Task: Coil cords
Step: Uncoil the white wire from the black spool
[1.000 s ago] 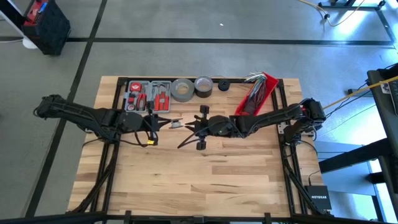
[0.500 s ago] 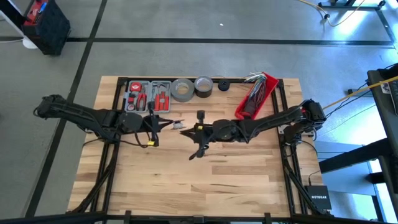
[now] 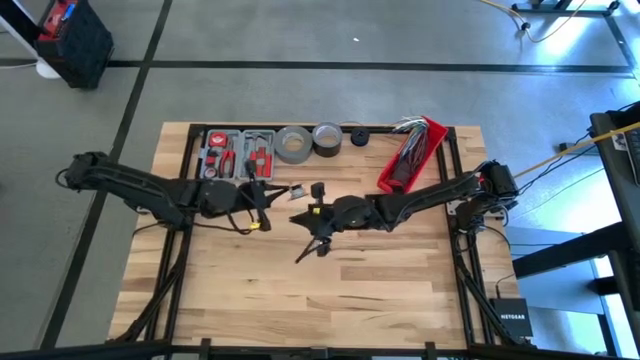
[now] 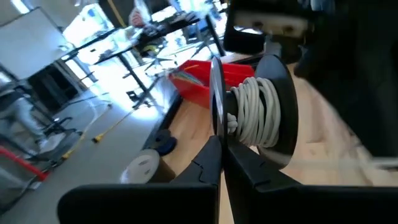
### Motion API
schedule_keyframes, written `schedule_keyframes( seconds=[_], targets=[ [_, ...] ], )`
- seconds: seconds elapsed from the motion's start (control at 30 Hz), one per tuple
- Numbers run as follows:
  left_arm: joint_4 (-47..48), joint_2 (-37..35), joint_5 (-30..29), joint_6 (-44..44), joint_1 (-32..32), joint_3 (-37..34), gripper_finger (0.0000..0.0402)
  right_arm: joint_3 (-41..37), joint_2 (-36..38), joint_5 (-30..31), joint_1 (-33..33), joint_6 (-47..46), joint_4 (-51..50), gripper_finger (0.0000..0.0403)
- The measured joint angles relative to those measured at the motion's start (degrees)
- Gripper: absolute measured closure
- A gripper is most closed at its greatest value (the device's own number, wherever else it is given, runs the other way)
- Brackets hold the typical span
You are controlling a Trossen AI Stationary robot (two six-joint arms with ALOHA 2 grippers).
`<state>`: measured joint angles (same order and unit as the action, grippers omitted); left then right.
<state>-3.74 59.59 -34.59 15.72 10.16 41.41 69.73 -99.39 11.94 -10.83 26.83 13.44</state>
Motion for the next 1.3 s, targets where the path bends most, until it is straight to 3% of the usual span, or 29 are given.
schedule_keyframes(
  seconds=[0.17, 0.3, 0.43, 0.57, 0.73, 0.83, 0.97, 1.07, 1.17, 1.3],
  targets=[
    [1.67, -4.88, -3.33, -0.19, 3.12, -0.04, 0.04, 4.01, 0.0, 10.03, -0.09, -0.32, -19.64, 0.0396],
    [7.69, -8.69, -3.1, -1.9, 5.46, -0.02, 0.04, 5.74, 0.29, 23.6, -0.08, -3.69, -29.64, 0.0396],
    [13.44, -10.65, -3.14, -3.68, 6.01, -0.04, 0.04, 7.27, 0.78, 38.37, -0.37, -7.23, -32.83, 0.0396],
    [16.78, -10.73, -3.14, -5.41, 4.71, -0.04, 0.04, 8.7, 0.83, 44.91, -1.91, -7.13, -30.12, 0.0396],
    [19.55, -10.29, -4.58, -7.68, 1.02, -0.04, 0.04, 9.34, 0.9, 41.39, -4.68, -1.92, -20.09, 0.0396],
    [19.73, -9.73, -8.57, -8.91, -1.33, -0.04, 0.04, 9.32, 0.9, 31.2, -5.83, -0.6, -15.56, 0.0395],
    [18.57, -9.48, -15.92, -11.14, -3.18, -0.02, 0.04, 9.32, 0.9, 10.4, -5.7, -0.97, -16.97, 0.0395],
    [17.49, -9.46, -16.66, -10.91, -2.89, -0.02, 0.04, 9.3, 0.9, 3.26, -5.16, -2.72, -22.45, 0.0395],
    [17.64, -9.53, -17.18, -9.82, -1.87, -0.02, 0.04, 9.29, 0.89, 6.96, -4.41, -5.59, -31.75, 0.0395],
    [17.69, -9.75, -17.31, -7.92, 0.05, -0.02, 0.04, 9.25, 0.87, 23.98, -2.7, -11.99, -42.86, 0.0395]
  ],
)
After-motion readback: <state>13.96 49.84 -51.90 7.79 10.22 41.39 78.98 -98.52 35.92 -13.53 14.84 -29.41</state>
